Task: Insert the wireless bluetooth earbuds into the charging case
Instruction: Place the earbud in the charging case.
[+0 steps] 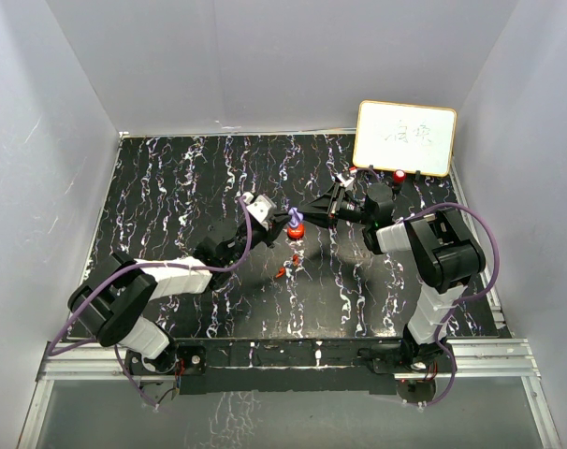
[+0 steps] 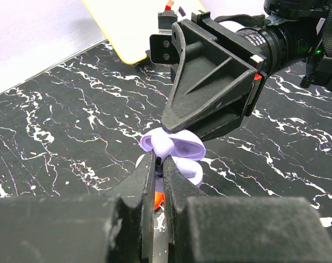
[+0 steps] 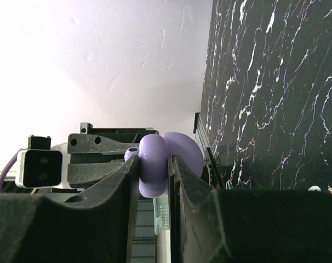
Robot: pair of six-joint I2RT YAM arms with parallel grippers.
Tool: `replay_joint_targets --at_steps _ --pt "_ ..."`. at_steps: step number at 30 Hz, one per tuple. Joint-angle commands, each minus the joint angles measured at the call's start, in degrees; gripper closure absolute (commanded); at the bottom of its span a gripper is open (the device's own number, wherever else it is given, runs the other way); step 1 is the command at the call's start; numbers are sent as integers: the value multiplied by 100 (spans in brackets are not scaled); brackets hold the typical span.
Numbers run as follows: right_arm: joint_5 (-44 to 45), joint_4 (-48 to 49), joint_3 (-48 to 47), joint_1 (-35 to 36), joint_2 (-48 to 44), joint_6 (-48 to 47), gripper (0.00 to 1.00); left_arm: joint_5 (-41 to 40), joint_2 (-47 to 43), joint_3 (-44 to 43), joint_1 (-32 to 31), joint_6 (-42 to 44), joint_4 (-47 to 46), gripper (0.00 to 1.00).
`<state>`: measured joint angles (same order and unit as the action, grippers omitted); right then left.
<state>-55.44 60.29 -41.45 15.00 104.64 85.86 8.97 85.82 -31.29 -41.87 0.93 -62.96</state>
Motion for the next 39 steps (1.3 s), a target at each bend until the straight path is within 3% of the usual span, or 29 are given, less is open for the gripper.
replay_joint_targets --at_steps 1,39 --pt "38 417 -65 12 -51 18 100 25 -73 -44 -30 91 -52 100" --pt "35 501 -82 11 -7 71 100 -8 -186 -35 -32 177 126 93"
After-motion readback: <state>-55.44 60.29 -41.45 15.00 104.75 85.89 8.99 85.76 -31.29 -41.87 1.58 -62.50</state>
